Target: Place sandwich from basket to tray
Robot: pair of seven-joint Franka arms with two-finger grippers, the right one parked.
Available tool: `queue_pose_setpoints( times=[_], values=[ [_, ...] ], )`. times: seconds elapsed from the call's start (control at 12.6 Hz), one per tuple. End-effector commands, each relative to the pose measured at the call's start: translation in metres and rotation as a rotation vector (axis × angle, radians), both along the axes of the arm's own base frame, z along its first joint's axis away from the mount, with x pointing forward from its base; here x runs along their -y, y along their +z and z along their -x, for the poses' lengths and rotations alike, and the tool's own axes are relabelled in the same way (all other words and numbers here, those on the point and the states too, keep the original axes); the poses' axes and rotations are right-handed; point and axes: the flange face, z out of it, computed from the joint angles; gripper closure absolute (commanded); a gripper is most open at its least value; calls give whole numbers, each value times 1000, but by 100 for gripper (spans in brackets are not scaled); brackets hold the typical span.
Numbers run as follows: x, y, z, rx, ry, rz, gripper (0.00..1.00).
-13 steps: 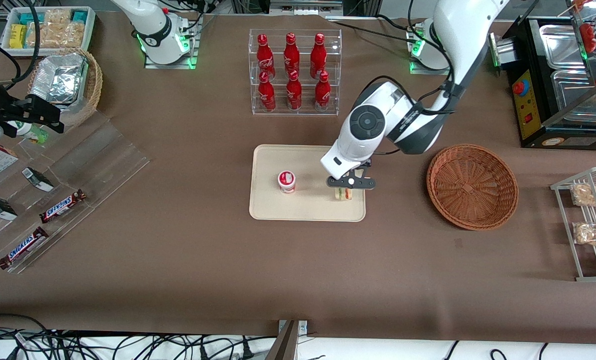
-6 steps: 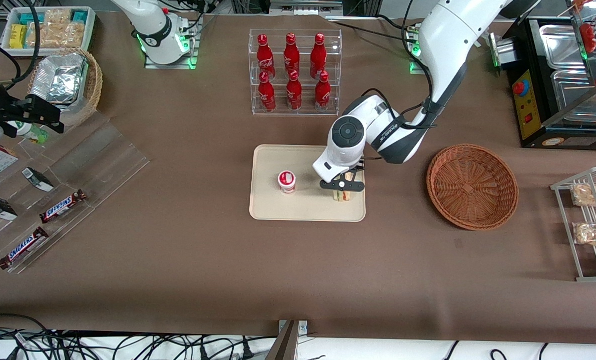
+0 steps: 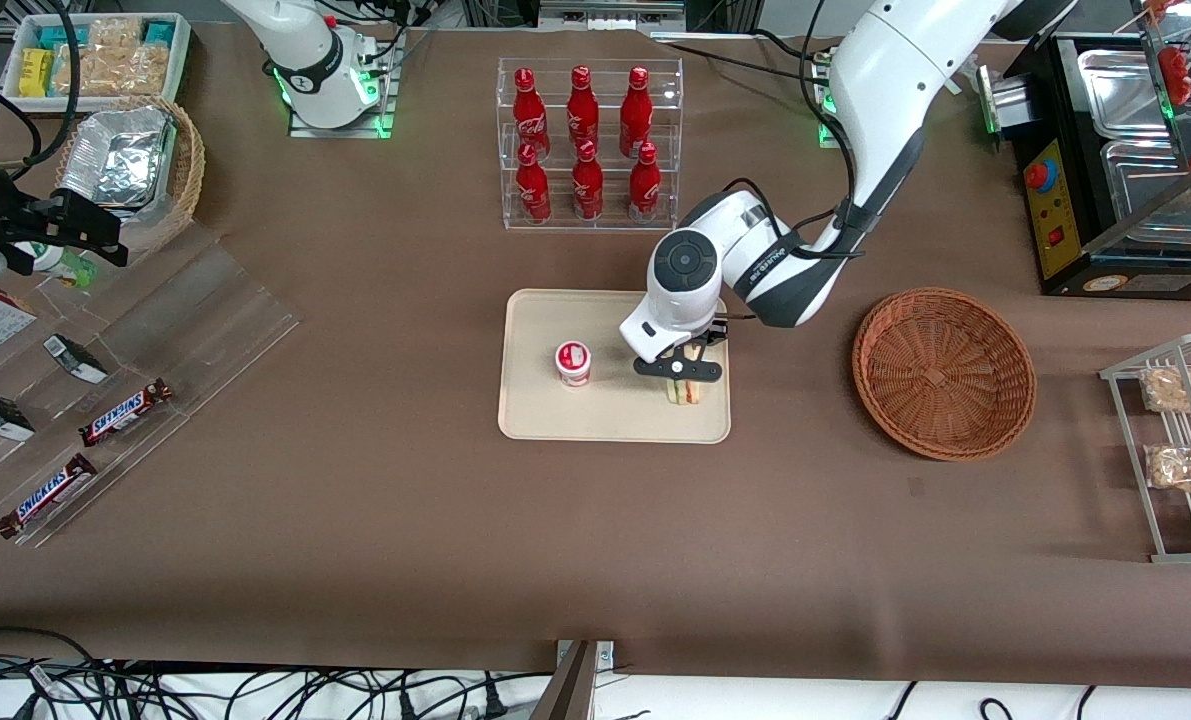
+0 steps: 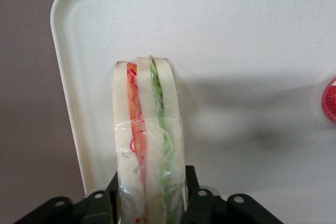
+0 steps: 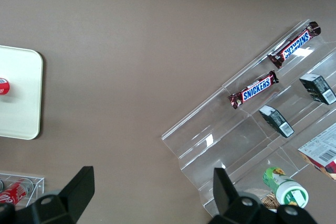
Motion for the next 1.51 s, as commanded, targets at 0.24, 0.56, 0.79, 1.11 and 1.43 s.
queue_pose_setpoints(
  times=[0.24,0.56,0.79,1.11,1.43],
  values=[
    [-18,66,-27,88,69,-7,0],
    [-70,147,-63,146,191,18,0],
    [-105,198,-90,149,272,15,0],
    [-155,255,-109,142,317,53,0],
    [-201,281,-107,91,293,60,0]
  ],
)
